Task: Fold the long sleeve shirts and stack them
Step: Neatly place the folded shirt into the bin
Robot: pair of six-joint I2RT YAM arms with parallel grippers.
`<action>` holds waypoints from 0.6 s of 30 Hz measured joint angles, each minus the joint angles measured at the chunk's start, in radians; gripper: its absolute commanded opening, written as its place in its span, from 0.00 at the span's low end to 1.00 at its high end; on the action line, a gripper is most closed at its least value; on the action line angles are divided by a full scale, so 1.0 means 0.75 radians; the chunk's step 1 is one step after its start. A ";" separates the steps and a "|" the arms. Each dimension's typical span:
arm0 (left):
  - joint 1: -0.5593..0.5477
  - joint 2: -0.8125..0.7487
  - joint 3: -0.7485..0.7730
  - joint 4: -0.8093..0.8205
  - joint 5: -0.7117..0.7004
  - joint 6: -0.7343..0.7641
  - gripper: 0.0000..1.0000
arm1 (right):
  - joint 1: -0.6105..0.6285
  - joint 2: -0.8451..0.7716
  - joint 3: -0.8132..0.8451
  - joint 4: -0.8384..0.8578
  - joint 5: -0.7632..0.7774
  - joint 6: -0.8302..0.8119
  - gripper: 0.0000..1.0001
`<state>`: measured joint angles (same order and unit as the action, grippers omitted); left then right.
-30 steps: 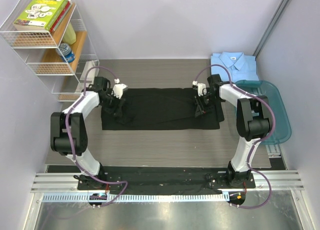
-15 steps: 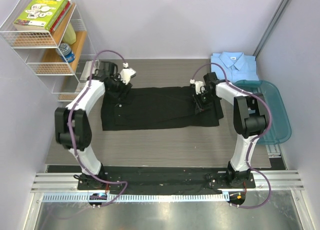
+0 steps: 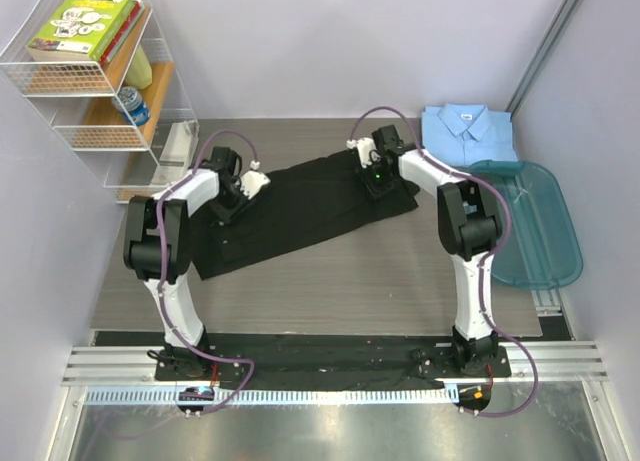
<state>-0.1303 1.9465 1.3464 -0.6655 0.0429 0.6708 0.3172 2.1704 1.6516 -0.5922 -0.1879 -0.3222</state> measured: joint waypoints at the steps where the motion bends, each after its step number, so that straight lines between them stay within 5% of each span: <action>1: 0.009 -0.026 -0.036 -0.004 0.004 0.001 0.34 | 0.012 0.036 0.056 0.004 0.016 -0.013 0.29; 6: -0.038 -0.153 -0.203 -0.058 0.027 -0.037 0.32 | 0.062 0.337 0.523 0.037 0.100 -0.054 0.30; 10: -0.274 -0.211 -0.280 -0.115 0.035 -0.132 0.30 | 0.072 0.553 0.870 0.090 0.213 -0.091 0.35; 14: -0.500 -0.210 -0.273 -0.179 0.100 -0.271 0.31 | 0.059 0.558 0.883 0.098 0.302 -0.128 0.42; 18: -0.575 -0.214 -0.248 -0.270 0.227 -0.400 0.34 | 0.020 0.420 0.698 0.096 0.328 -0.146 0.52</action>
<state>-0.5617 1.7863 1.1606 -0.8677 0.2131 0.3706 0.3321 2.4855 2.1754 -0.5201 0.0578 -0.4316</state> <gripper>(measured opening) 0.319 0.465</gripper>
